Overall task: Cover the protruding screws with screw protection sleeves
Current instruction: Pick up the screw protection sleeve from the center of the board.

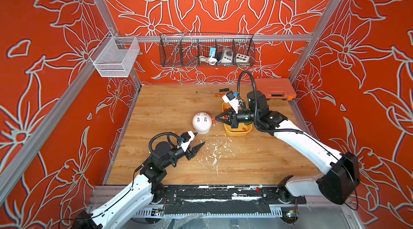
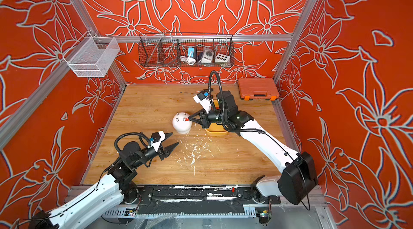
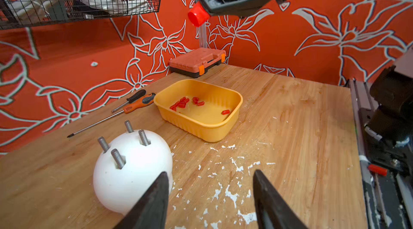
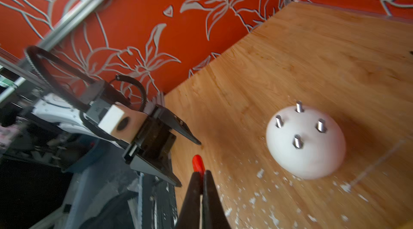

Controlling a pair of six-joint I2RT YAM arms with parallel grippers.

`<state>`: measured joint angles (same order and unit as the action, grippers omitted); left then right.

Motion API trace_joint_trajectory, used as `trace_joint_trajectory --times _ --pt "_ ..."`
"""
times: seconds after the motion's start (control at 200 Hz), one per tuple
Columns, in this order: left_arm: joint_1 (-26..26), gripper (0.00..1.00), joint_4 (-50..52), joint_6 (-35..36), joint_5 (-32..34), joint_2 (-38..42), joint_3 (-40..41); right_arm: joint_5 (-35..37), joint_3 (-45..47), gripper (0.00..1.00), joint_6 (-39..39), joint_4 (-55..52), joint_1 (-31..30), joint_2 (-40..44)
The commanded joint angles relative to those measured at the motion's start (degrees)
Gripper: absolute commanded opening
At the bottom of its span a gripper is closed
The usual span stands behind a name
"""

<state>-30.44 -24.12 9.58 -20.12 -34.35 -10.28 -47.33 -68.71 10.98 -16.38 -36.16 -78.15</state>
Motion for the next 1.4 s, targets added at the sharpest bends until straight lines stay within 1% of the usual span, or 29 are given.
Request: trace_joint_trajectory --times 0.0,0.115,0.175,0.29,0.46,0.656,0.756,0.881,1.076,1.151,1.266,1.391 --pt "-0.4 0.63 -1.7 1.4 -2.4 -0.3 -0.4 7.6 -2.2 0.00 -13.2 -24.7 -2.5 -2.4" --pt "-1.0 0.66 -2.5 1.6 -5.7 -3.5 -1.5 4.4 -2.0 0.00 -13.8 -24.8 -4.4 -2.4" --pt "-1.6 0.67 -2.3 1.6 -6.8 -4.9 -2.3 4.1 -2.0 0.00 -13.7 -24.2 -5.2 -2.2" --pt "-2.5 0.65 -3.7 1.2 -9.4 -6.3 -2.6 3.4 -1.7 0.00 -13.1 -22.6 -6.2 -2.1" --pt "-4.2 0.64 -3.6 1.7 -10.8 -8.2 -3.7 3.0 -2.3 0.00 -12.2 -22.0 -7.7 -3.5" --pt "-4.8 0.63 -3.7 1.9 -9.9 -8.3 -3.8 3.4 -3.8 0.00 -10.6 -21.9 -9.1 -6.0" --pt "-4.9 0.57 -3.4 1.9 -9.2 -8.3 -3.9 2.6 -4.4 0.00 -10.2 -21.6 -9.4 -7.4" --pt "-5.0 0.54 -3.4 2.0 -9.0 -9.0 -3.9 1.4 -4.6 0.00 -9.4 -20.5 -9.7 -8.2" --pt "-5.0 0.53 -3.2 2.3 -8.8 -9.9 -4.3 0.0 -4.7 0.00 -8.7 -19.1 -10.4 -8.7" --pt "-5.0 0.50 -3.0 2.4 -8.5 -9.9 -4.4 -0.2 -4.6 0.00 -8.4 -18.8 -10.5 -8.8" --pt "-5.0 0.50 -3.0 2.4 -8.1 -9.8 -4.4 -0.7 -4.6 0.00 -8.6 -18.9 -10.9 -9.4" --pt "-5.0 0.45 -2.9 2.6 -8.7 -9.7 -4.4 -0.7 -4.5 0.00 -8.8 -19.3 -11.2 -9.9"
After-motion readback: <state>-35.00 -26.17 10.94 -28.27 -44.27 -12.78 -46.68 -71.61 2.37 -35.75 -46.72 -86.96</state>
